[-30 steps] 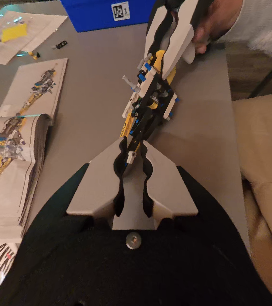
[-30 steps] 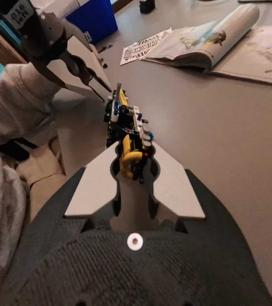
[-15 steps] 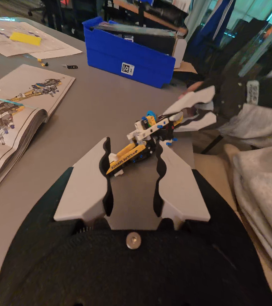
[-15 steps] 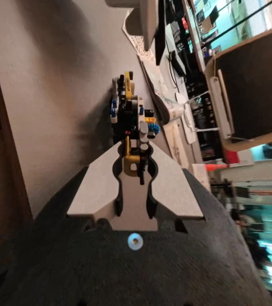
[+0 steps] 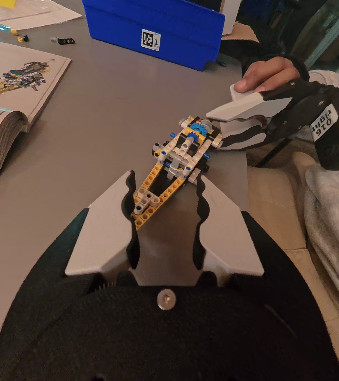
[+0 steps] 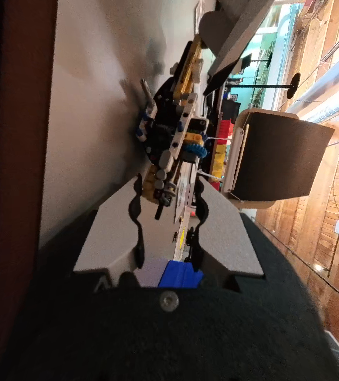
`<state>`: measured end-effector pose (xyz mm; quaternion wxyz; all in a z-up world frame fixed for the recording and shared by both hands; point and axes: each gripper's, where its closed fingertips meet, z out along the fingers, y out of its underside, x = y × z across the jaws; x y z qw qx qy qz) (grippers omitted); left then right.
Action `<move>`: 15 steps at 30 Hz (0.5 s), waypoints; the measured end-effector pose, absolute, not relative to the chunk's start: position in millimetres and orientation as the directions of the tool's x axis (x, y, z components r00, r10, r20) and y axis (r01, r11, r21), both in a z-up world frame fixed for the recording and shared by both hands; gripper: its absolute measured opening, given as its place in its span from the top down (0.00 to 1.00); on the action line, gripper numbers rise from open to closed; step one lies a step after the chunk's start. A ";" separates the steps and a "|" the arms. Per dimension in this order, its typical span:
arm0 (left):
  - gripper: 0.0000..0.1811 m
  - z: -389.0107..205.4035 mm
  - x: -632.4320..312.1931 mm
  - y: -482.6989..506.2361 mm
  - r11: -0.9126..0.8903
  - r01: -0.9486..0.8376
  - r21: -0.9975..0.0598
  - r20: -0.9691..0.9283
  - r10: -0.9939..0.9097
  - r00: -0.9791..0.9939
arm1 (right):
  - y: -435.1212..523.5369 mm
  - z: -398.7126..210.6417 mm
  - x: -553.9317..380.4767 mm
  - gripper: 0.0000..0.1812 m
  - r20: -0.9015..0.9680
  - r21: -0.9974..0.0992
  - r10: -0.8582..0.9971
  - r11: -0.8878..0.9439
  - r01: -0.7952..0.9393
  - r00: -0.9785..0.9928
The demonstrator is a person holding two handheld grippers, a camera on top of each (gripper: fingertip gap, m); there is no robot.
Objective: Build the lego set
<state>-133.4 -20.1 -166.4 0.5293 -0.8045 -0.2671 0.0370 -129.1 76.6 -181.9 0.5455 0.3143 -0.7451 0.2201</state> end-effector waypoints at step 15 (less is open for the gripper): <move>0.68 -133.9 -125.3 -7.7 -0.278 0.290 -0.916 0.146 0.441 0.886 | 113.4 -172.0 -135.8 0.58 0.231 -0.882 0.274 0.464 -0.082 -0.933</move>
